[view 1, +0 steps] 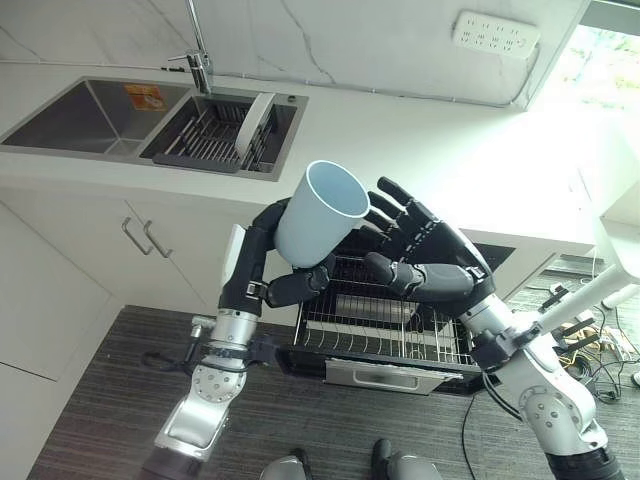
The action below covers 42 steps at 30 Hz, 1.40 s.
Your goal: Place the dishes in the dishwasher.
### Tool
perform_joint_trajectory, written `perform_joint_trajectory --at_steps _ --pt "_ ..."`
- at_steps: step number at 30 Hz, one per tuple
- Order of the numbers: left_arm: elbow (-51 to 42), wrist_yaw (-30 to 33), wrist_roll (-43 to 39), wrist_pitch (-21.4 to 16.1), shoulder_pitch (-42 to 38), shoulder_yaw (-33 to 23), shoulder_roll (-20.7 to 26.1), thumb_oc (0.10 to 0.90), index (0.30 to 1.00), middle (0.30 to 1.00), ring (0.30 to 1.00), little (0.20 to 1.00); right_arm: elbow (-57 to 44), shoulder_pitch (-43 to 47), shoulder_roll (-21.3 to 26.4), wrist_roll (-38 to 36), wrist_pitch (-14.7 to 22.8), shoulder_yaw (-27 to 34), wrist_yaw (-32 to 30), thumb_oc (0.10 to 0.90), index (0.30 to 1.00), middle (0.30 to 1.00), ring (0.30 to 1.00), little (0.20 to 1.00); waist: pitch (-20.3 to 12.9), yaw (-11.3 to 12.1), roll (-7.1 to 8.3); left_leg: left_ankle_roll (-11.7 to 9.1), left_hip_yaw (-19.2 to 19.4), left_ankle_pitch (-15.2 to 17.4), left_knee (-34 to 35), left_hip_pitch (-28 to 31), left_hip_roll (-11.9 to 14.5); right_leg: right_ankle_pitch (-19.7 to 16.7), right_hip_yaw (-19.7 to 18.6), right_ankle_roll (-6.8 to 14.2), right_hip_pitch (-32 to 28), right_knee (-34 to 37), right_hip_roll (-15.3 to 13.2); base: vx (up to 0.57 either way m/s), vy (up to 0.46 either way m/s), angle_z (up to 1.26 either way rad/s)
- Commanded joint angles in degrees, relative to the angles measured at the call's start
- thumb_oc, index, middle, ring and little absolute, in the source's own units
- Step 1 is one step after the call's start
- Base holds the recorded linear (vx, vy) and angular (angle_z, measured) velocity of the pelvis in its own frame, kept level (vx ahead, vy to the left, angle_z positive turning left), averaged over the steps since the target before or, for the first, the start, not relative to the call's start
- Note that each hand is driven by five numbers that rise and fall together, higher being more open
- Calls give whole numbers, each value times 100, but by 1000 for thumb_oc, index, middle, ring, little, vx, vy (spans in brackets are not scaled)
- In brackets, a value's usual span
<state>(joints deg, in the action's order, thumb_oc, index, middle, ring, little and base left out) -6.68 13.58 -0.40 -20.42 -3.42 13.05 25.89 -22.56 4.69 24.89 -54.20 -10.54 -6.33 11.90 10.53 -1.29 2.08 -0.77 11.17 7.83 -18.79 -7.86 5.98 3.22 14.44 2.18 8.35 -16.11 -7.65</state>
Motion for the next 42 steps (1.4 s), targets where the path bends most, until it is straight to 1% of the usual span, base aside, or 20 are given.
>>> perform_joint_trajectory --at_steps 1,3,5,10,19,26,29,36,42 --pt "-161 341 325 -835 -720 172 107 400 300 300 300 300 -220 566 -184 -63 607 179 -247 800 900 900 900 900 -600 71 37 -292 -253 745 161 342 243 710 -222 652 -282 -108 -318 0 0 0" --pt "-147 346 358 -824 -751 241 86 400 300 300 300 300 -154 589 -242 -115 618 155 -329 800 900 900 900 900 -607 64 28 -287 -253 754 161 351 241 715 -238 652 -287 -108 -316 13 6 -2" --pt "-130 401 384 -831 -803 366 65 400 300 300 300 300 -150 624 -285 14 647 84 -516 800 900 900 900 900 -612 50 23 -282 -249 759 161 358 249 723 -272 654 -291 -108 -310 37 10 -4" --pt "-166 428 419 -786 -871 490 34 400 300 300 300 300 -162 686 -306 196 628 1 -644 800 900 900 900 900 -608 40 23 -275 -254 768 161 379 244 734 -315 649 -308 -108 -289 31 4 -7" --pt "-186 389 372 -740 -935 622 52 400 300 300 300 300 -150 809 -278 267 653 -61 -828 800 900 900 900 900 -609 44 24 -265 -262 776 161 401 241 737 -330 652 -329 -108 -281 6 -1 -1" --pt "-286 270 331 -644 -923 668 51 400 300 300 300 300 -229 855 -275 351 552 -132 -757 800 900 900 900 900 -607 66 20 -260 -267 768 161 390 239 740 -323 651 -339 -108 -290 0 0 0" --pt "-247 279 333 -666 -925 697 58 400 300 300 300 300 -248 868 -264 334 576 -151 -765 800 900 900 900 900 -616 67 18 -262 -267 770 161 388 233 741 -322 653 -340 -108 -290 0 0 0" --pt "-271 224 350 -586 -955 756 23 400 300 300 300 300 -329 916 -316 543 562 -223 -712 800 900 900 900 900 -615 67 7 -250 -271 768 161 383 220 747 -343 652 -344 -108 -281 0 0 0" --pt "-298 211 341 -533 -988 805 31 400 300 300 300 300 -399 995 -301 657 592 -289 -827 800 900 900 900 900 -607 74 1 -243 -278 767 161 380 208 746 -355 653 -342 -108 -282 0 0 0"
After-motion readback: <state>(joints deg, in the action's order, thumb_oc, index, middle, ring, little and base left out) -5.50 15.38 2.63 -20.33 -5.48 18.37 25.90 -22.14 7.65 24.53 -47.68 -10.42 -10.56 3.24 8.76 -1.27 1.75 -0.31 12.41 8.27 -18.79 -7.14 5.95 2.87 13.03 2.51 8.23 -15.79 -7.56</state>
